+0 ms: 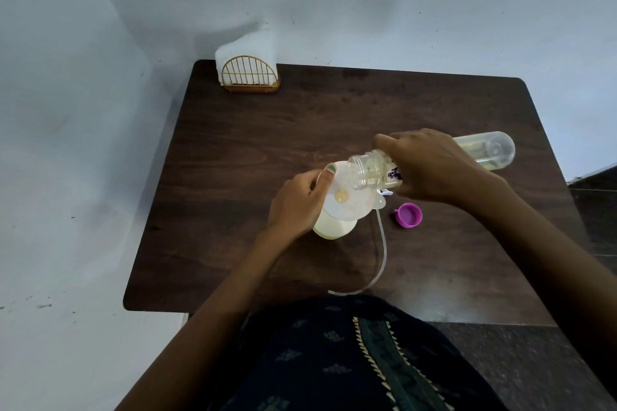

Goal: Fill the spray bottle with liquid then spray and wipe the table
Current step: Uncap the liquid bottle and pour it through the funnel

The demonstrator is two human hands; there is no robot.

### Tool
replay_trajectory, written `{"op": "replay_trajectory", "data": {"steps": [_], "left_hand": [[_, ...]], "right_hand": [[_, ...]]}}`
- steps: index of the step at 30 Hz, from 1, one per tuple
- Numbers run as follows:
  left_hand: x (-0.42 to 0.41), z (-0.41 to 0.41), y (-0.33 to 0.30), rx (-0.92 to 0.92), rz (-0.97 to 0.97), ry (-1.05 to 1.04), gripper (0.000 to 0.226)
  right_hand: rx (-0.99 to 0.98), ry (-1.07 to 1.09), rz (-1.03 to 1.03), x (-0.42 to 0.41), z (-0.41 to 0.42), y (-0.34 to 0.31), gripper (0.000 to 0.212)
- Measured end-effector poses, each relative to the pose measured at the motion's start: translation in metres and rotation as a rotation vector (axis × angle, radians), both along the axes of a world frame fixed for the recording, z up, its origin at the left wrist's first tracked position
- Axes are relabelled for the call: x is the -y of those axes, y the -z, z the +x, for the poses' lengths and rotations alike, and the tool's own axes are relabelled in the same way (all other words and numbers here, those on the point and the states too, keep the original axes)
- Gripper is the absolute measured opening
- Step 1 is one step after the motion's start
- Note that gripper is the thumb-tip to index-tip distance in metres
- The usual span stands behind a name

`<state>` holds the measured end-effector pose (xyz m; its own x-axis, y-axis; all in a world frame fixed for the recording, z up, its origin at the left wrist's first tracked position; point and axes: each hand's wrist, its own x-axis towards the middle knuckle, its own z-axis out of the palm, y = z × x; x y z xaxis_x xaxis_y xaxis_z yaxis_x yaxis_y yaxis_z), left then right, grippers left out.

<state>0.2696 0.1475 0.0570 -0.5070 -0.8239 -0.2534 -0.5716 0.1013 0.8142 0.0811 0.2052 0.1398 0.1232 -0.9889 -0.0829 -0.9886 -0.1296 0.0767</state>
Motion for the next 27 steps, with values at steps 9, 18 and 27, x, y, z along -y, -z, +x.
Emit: {"op": "replay_trajectory", "data": {"steps": [9,18,27], "left_hand": [[-0.0002,-0.0002,0.0036,-0.017,0.034,-0.012,0.035],[-0.0002,-0.0007,0.0023,0.01,0.027,-0.024,0.036],[0.0006,-0.0015,0.0023,0.014,0.042,-0.016,0.038]], "right_hand": [[0.002,0.004,-0.005,-0.0001,-0.0009,0.0014,0.036],[-0.003,0.004,0.001,-0.0002,-0.0004,-0.0002,0.037],[-0.003,-0.002,0.005,0.0001,0.0026,-0.0026,0.036]]}}
